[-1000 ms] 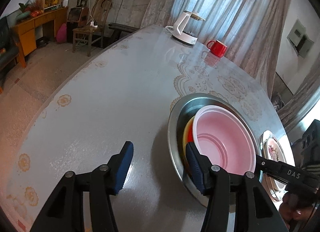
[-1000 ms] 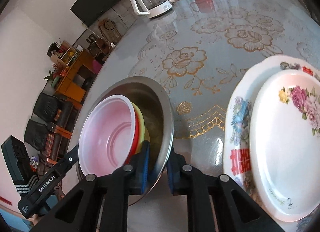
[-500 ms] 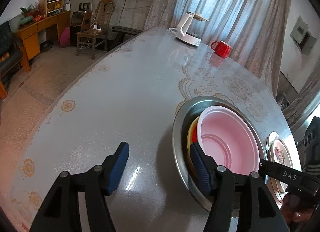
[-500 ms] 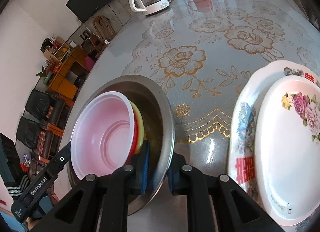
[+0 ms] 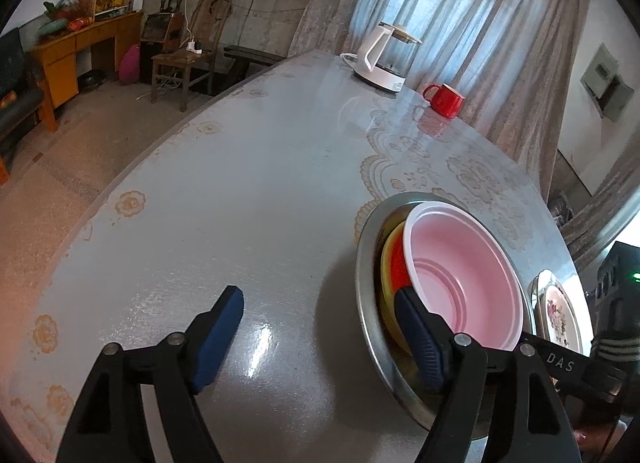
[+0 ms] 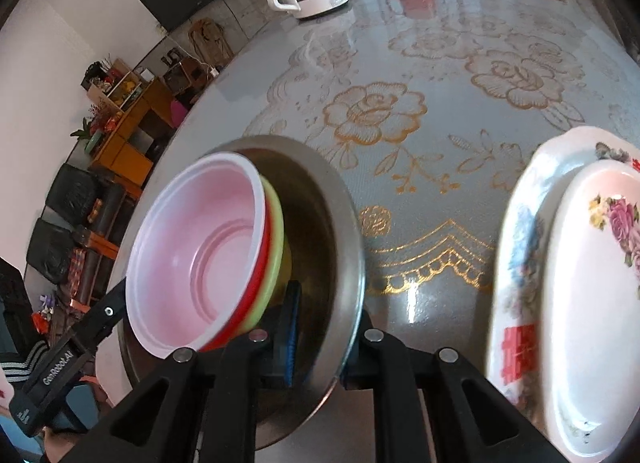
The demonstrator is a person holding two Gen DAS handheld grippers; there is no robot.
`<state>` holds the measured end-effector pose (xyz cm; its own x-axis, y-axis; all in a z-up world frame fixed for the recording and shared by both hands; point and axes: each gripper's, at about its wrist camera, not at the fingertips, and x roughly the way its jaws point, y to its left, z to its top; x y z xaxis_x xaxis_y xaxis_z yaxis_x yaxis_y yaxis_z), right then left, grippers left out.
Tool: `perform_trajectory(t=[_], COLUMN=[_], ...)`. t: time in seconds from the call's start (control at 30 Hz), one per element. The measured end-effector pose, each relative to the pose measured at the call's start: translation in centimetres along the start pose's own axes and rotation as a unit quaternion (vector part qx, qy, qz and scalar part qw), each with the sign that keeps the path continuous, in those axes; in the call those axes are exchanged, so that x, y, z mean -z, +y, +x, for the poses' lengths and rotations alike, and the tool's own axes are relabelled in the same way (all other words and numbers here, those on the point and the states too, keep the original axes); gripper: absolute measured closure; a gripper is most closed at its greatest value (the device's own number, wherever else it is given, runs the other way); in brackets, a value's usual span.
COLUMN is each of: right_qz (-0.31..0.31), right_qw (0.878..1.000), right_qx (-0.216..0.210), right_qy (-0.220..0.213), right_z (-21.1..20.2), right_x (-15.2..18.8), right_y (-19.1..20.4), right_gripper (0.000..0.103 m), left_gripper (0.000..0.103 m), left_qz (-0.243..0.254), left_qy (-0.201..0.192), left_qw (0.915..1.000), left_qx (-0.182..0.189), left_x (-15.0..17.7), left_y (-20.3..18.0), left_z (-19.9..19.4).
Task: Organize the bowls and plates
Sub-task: 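Close both grippers on the steel bowl rim and lift the nested bowls, then carry the steel bowl with both grippers over the plate stack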
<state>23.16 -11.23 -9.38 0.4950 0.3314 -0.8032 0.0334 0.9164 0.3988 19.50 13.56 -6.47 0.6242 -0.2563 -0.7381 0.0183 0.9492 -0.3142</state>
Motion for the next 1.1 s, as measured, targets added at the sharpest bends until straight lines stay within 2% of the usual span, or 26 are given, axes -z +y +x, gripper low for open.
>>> perform_trajectory(t=[0.1, 0.27, 0.43, 0.5, 0.63, 0.9, 1.1], right_qz=[0.004, -0.003, -0.019, -0.026, -0.026, -0.015, -0.024], right_qw=[1.000, 1.000, 1.000, 1.000, 1.000, 1.000, 0.999], right_qx=[-0.003, 0.000, 0.009, 0.012, 0.007, -0.011, -0.013], right_qy=[0.002, -0.004, -0.010, -0.012, -0.014, -0.017, -0.035], right_z=[0.1, 0.2, 0.2, 0.3, 0.2, -0.2, -2.0], right_x=[-0.2, -0.3, -0.3, -0.3, -0.3, 0.4, 0.5], right_y=[-0.1, 0.0, 0.3, 0.4, 0.3, -0.1, 0.2], right_gripper=[0.087, 0.087, 0.092, 0.093, 0.093, 0.094, 0.094], left_gripper=[0.028, 0.062, 0.081, 0.080, 0.080, 0.080, 0.080], left_qz=[0.004, 0.020, 0.065, 0.074, 0.062, 0.070, 0.073], left_qy=[-0.004, 0.004, 0.003, 0.001, 0.003, -0.025, -0.044], left_qw=[1.0000, 0.9987, 0.9958, 0.9955, 0.9953, 0.9947, 0.9933], left_qx=[0.008, 0.046, 0.065, 0.059, 0.074, 0.072, 0.078], left_x=[0.3, 0.6, 1.1, 1.3, 1.2, 2.1, 1.8], left_y=[0.0, -0.2, -1.8, -2.2, -1.7, -1.9, -2.7], left_z=[-0.1, 0.1, 0.2, 0.1, 0.1, -1.1, -2.7])
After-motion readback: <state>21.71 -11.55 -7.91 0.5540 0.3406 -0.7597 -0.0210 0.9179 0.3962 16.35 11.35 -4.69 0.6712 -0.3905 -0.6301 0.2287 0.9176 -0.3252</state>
